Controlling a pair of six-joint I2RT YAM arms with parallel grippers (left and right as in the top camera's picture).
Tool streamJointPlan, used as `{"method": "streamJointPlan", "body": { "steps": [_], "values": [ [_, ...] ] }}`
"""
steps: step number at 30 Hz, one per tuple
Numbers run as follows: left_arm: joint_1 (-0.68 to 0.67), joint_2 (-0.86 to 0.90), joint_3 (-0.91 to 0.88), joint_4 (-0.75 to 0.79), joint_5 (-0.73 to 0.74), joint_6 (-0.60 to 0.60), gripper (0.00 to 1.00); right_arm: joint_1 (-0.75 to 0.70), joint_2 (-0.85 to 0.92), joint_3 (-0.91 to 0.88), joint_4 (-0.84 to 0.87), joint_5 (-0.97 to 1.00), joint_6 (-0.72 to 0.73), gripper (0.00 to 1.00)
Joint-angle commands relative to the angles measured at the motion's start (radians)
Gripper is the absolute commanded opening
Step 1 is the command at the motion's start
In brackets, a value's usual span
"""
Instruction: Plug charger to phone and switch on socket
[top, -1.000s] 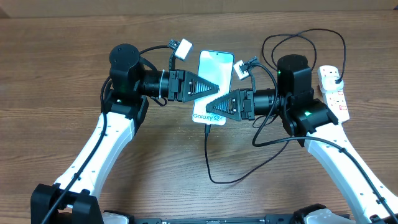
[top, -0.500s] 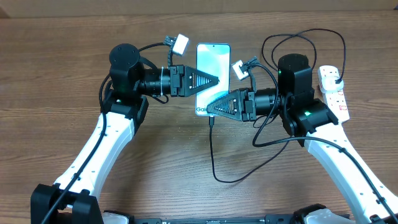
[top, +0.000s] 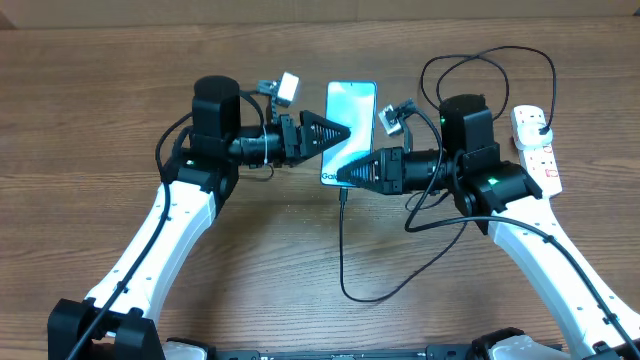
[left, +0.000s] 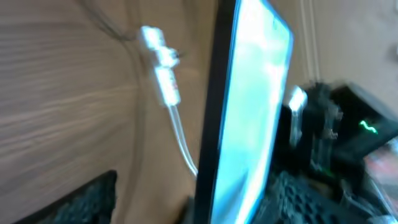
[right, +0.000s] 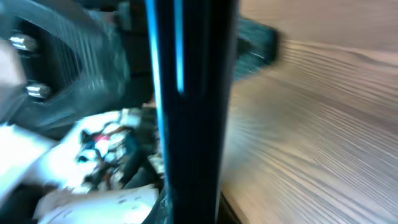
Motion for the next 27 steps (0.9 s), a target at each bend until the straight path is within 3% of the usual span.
{"method": "streamJointPlan", "body": {
  "steps": [1, 5, 9, 17, 27],
  "values": [
    [0.005, -0.006, 0.001, -0.103, -0.302, 0.129, 0.91, -0.001, -0.01, 0.019, -0.078, 0.246, -0.052, 0.04],
    [0.005, -0.006, 0.001, -0.217, -0.5, 0.143, 0.99, -0.001, 0.002, 0.019, -0.196, 0.496, -0.051, 0.04],
    [0.005, -0.006, 0.001, -0.301, -0.679, 0.143, 1.0, -0.001, 0.058, 0.019, -0.242, 0.615, -0.051, 0.04],
    [0.005, -0.006, 0.001, -0.395, -0.886, 0.143, 1.0, -0.001, 0.244, 0.019, -0.158, 0.541, -0.051, 0.04],
    [0.005, -0.006, 0.001, -0.515, -0.945, 0.142, 1.0, -0.001, 0.441, 0.019, 0.0, 0.415, -0.051, 0.04]
  ]
}}
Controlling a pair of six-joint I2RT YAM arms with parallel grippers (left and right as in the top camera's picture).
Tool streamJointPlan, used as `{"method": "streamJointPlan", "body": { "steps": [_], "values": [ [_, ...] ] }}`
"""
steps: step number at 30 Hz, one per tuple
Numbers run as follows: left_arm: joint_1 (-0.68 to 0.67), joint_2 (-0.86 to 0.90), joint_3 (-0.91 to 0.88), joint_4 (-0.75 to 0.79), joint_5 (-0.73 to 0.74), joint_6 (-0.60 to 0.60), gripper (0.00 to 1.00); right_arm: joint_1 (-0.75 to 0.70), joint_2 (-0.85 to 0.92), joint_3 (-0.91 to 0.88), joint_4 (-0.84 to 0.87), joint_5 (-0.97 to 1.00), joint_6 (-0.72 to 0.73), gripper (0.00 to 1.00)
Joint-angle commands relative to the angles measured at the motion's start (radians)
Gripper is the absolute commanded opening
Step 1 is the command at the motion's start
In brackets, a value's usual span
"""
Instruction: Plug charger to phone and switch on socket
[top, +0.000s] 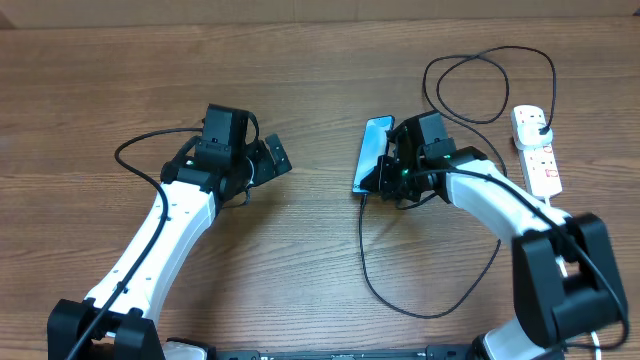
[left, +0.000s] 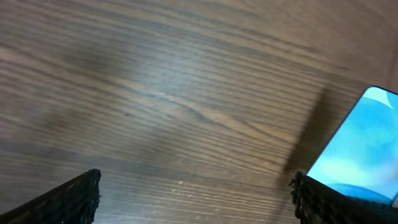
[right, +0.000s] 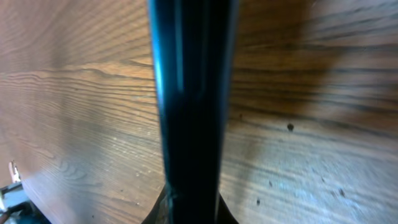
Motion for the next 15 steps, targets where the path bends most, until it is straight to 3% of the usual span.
{"method": "streamJointPlan", "body": {
  "steps": [1, 15],
  "values": [
    [0.005, -0.006, 0.002, -0.006, -0.044, 0.026, 1.0, 0.0, 0.069, 0.019, 0.047, -0.114, -0.011, 0.04],
    [0.005, -0.006, 0.002, -0.006, -0.043, 0.026, 1.0, 0.102, 0.159, 0.019, 0.153, -0.138, 0.053, 0.04]
  ]
}}
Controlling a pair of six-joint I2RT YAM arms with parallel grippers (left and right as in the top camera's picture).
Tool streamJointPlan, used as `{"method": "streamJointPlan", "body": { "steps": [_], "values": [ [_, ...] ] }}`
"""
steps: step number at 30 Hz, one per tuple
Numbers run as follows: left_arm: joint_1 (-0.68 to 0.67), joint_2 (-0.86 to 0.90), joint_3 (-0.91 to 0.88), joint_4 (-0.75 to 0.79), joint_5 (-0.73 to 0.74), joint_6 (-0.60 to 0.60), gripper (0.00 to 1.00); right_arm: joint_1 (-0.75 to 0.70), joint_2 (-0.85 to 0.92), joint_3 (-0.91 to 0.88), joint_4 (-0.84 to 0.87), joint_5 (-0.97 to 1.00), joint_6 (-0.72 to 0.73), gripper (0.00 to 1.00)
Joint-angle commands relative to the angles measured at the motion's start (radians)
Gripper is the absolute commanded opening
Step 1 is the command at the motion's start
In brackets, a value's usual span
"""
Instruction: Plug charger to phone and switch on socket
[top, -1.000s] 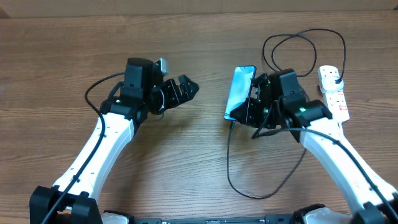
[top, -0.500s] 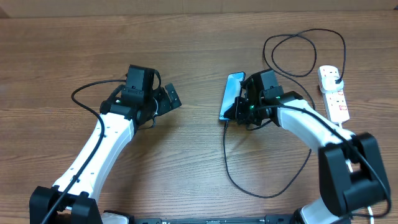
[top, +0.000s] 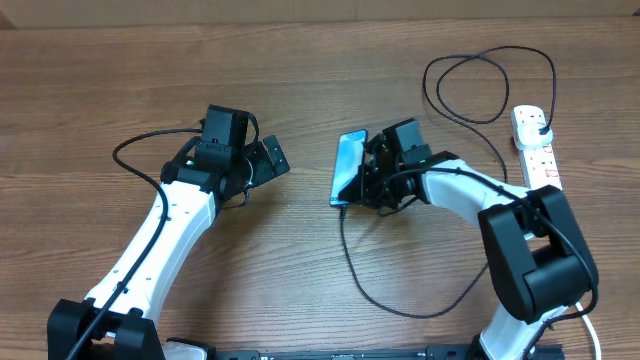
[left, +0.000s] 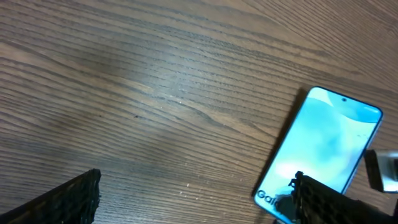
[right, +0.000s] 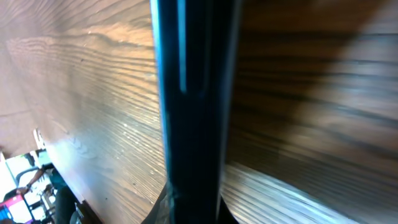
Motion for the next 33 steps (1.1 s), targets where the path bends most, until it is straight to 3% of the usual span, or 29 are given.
{"method": "streamJointPlan", "body": {
  "steps": [1, 7, 13, 17, 21, 23, 33],
  "values": [
    [0.005, -0.006, 0.002, 0.001, -0.014, 0.025, 1.0, 0.03, 0.027, 0.019, 0.032, -0.007, 0.021, 0.04],
    [0.005, -0.006, 0.002, 0.001, -0.014, 0.025, 1.0, 0.045, 0.042, 0.019, 0.053, -0.007, 0.042, 0.06],
    [0.005, -0.006, 0.002, 0.001, -0.014, 0.025, 1.0, 0.045, 0.042, 0.019, 0.053, -0.007, 0.045, 0.23],
    [0.005, -0.006, 0.002, 0.001, -0.014, 0.025, 1.0, 0.045, 0.042, 0.019, 0.053, -0.006, 0.045, 0.23],
    [0.005, -0.006, 0.002, 0.001, -0.014, 0.025, 1.0, 0.045, 0.042, 0.019, 0.053, -0.006, 0.046, 0.34],
    [0.005, -0.006, 0.002, 0.001, -0.014, 0.025, 1.0, 0.045, 0.042, 0.019, 0.051, 0.005, 0.066, 0.47],
    [0.005, -0.006, 0.002, 0.001, -0.014, 0.025, 1.0, 0.028, 0.042, 0.119, -0.17, 0.183, 0.112, 0.6]
  ]
}}
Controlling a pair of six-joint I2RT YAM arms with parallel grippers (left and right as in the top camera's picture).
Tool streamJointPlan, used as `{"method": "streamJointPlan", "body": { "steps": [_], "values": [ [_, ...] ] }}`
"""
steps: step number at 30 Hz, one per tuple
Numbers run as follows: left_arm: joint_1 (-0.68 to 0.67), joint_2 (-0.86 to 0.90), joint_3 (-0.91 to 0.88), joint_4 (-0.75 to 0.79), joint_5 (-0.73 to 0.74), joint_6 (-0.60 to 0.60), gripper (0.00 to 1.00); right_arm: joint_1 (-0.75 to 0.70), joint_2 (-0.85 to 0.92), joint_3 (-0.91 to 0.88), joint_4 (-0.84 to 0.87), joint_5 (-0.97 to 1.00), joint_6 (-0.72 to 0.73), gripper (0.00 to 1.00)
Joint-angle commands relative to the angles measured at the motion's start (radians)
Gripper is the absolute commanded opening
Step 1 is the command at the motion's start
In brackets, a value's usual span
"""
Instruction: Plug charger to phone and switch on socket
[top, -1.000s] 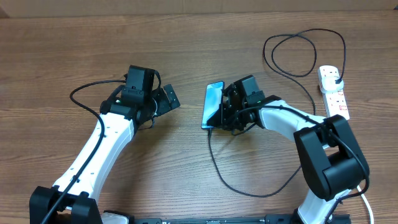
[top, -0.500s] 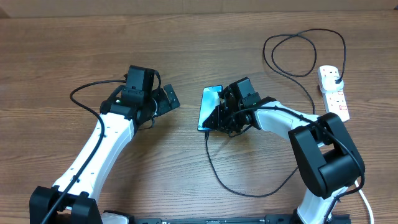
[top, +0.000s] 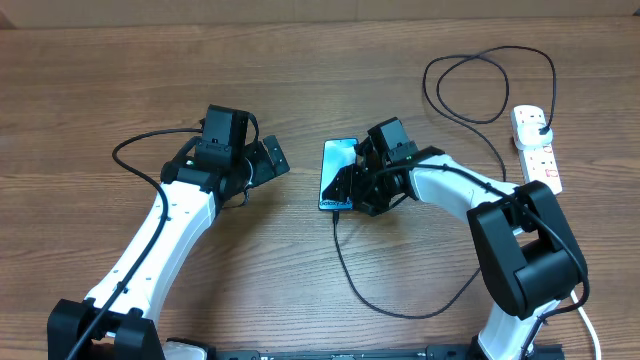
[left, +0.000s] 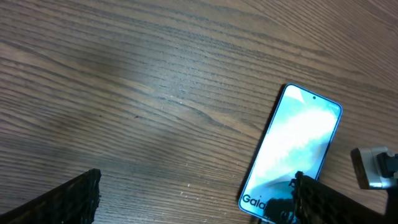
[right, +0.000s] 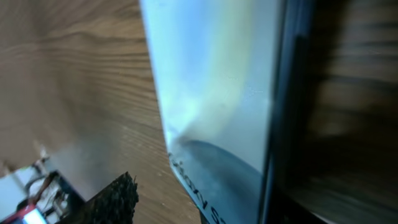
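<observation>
The phone lies flat and screen up at mid table, also seen in the left wrist view. A black charger cable runs from its near end and loops round to the right. My right gripper is at that near end. Its left finger stands off the phone's screen, so the jaws look open. The other finger is lost in the dark on the right. My left gripper is open to the left of the phone, holding nothing. The white socket strip lies at the far right.
The cable's slack forms a loop at the back right, ending at a plug in the strip. Another bend of cable lies near the front edge. The tabletop is bare wood.
The phone was standing on its edge in my right gripper. Now it lies flat, screen up, slightly further left, and the right jaws stand apart from it. The left arm has not moved.
At first both grippers were on the phone at mid table, with the cable at its near end. Then the left gripper stood open off to the left while the right held the phone on edge. The phone was then further left, and now lies flat.
</observation>
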Motion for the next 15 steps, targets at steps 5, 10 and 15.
{"method": "streamJointPlan", "body": {
  "steps": [5, 10, 15],
  "values": [
    [0.005, -0.006, 0.002, 0.001, -0.014, 0.023, 1.0, -0.01, 0.006, 0.112, -0.182, 0.213, -0.049, 0.61],
    [0.005, -0.006, 0.002, 0.0, -0.014, 0.023, 1.0, -0.025, 0.001, 0.275, -0.415, 0.269, -0.169, 0.72],
    [0.004, -0.006, 0.002, 0.001, -0.014, 0.023, 1.0, -0.086, -0.006, 0.455, -0.635, 0.479, -0.195, 0.77]
  ]
}}
